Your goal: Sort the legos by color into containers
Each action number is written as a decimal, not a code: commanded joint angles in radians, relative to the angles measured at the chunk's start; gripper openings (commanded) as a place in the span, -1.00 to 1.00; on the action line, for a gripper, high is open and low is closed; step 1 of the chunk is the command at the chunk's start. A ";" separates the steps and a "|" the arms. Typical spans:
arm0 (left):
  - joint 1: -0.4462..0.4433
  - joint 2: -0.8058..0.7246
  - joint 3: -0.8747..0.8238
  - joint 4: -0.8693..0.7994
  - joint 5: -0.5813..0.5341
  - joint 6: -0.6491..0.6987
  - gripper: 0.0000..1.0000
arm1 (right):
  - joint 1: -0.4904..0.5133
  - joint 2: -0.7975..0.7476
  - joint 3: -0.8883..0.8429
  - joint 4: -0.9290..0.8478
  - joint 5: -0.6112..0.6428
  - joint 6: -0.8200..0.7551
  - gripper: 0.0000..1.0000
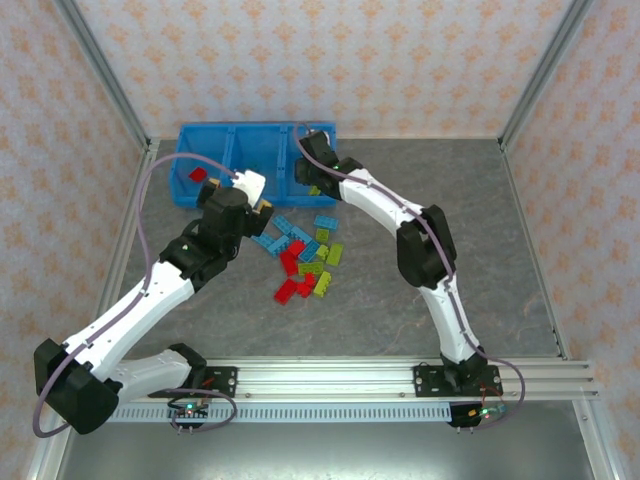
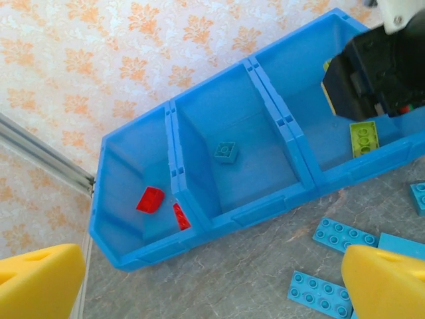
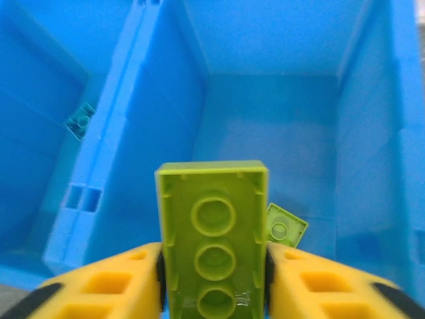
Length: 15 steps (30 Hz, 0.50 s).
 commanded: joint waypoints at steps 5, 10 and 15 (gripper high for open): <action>0.046 0.011 0.004 0.025 -0.049 -0.055 0.99 | -0.001 -0.077 0.098 -0.108 -0.034 -0.025 0.02; 0.086 0.042 0.049 -0.027 -0.040 -0.167 1.00 | 0.001 -0.268 -0.012 -0.176 -0.106 -0.045 0.02; 0.103 0.137 0.199 -0.302 -0.025 -0.582 1.00 | 0.001 -0.590 -0.387 -0.102 -0.203 -0.032 0.10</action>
